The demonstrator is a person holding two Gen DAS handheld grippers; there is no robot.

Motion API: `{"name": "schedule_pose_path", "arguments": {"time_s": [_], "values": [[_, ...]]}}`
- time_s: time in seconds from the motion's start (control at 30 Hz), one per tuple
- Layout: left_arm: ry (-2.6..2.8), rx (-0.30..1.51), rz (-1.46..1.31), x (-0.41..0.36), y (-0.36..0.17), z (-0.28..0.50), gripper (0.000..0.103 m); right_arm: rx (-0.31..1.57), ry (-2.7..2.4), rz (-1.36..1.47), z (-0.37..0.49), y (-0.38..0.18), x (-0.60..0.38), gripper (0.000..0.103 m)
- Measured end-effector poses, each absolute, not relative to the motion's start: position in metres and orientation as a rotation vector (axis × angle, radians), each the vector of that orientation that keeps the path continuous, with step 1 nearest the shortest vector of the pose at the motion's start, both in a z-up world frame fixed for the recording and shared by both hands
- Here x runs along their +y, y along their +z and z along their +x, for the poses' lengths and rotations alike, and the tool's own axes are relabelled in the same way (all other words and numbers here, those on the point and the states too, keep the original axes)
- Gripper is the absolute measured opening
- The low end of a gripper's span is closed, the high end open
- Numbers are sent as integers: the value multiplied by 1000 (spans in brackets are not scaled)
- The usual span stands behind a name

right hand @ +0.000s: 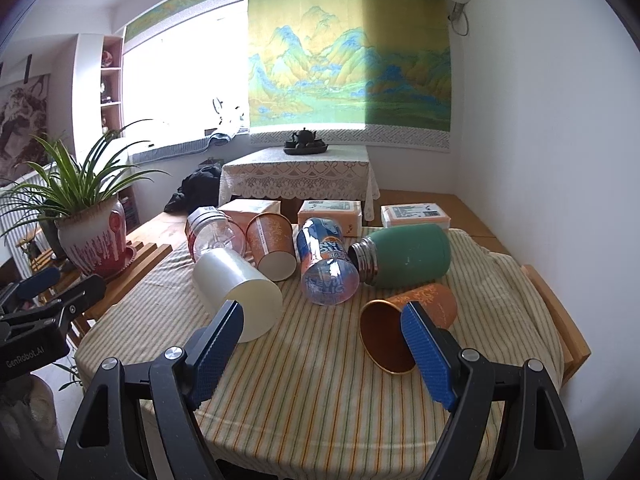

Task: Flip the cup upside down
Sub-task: 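Move the right gripper to the lying blue soda can and close on it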

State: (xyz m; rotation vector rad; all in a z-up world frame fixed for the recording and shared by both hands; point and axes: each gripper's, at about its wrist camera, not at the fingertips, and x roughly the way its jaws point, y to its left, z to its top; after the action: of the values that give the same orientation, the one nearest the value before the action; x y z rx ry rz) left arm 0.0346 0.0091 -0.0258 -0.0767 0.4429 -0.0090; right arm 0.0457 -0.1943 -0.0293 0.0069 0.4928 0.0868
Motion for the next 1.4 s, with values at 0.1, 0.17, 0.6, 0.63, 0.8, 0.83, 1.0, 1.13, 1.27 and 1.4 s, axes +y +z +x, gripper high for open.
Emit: {"name": "schedule_pose_path", "arguments": {"time_s": [0.1,0.17,0.6,0.63,0.8,0.83,1.0,1.13,1.27,1.4], "values": [[-2,449,-84,13,-28,38,102,521,105,3,59,-26,-197,78],[1,452,-86,14,-29,40,102,542,124,5,67,-25,-199,78],[16,482,-96,26,-38,53,102,756,252,-28,159,-10,-205,76],[18,482,-94,26,-38,53,102,781,260,-20,170,-9,-207,74],[34,487,-101,30,-39,57,102,902,292,-33,226,-10,-204,64],[38,488,-100,31,-40,59,102,920,295,-48,234,-12,-202,62],[60,502,-106,40,-44,66,102,1052,335,-118,276,-29,-186,59],[71,508,-113,46,-47,71,102,1118,329,-168,293,-45,-179,59],[74,516,-115,50,-50,76,102,1159,324,-214,303,-57,-175,59],[76,518,-120,53,-51,81,102,1196,326,-235,309,-67,-176,59]]}}
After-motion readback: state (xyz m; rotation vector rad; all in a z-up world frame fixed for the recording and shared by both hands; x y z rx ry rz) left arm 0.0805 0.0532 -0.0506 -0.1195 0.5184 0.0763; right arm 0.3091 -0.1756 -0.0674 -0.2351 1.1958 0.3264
